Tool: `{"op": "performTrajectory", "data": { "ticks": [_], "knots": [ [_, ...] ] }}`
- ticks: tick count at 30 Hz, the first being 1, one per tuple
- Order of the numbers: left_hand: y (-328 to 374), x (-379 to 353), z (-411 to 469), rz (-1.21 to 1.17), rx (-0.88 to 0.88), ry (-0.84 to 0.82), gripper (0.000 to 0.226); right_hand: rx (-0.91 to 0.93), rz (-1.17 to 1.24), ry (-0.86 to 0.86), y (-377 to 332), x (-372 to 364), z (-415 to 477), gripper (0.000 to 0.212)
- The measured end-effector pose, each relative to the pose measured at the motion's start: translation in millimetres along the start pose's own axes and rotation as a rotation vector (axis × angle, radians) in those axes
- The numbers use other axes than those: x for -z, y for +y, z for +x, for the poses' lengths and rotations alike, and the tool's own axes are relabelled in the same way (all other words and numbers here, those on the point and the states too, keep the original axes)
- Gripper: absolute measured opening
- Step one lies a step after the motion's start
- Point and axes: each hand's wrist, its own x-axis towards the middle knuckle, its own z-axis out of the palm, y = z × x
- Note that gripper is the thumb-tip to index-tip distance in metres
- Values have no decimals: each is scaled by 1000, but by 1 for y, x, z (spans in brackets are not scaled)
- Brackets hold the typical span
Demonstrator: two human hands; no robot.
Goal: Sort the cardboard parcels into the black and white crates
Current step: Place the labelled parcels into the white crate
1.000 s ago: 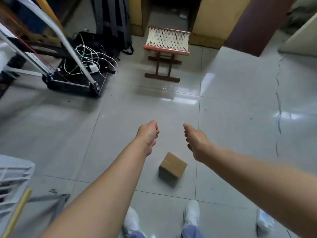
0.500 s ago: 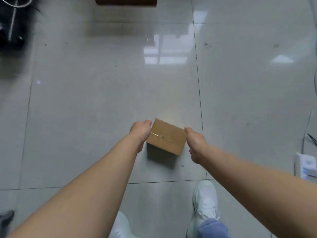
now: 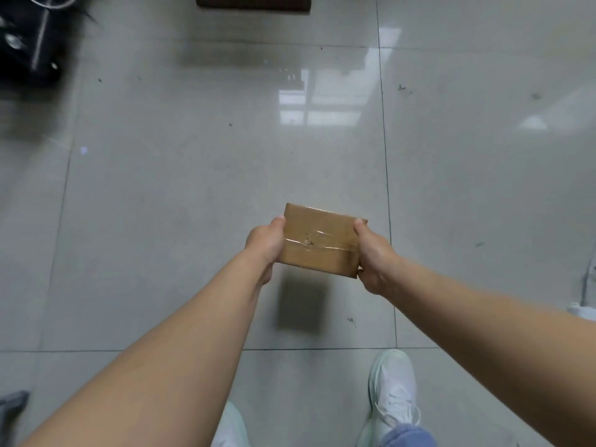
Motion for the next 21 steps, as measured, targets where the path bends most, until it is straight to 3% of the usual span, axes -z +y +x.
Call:
{"op": "performTrajectory", "data": {
  "ticks": [7, 13, 21],
  "knots": [
    [109, 96, -167, -167, -147, 79, 27, 217, -140, -94, -113, -29, -182, 41],
    [191, 202, -353, -385, -302, 143, 26, 443, -184, -233, -200, -56, -385, 33],
    [242, 333, -591, -608, -535, 297, 38, 731, -282, -421, -269, -99, -643, 58]
  ]
}}
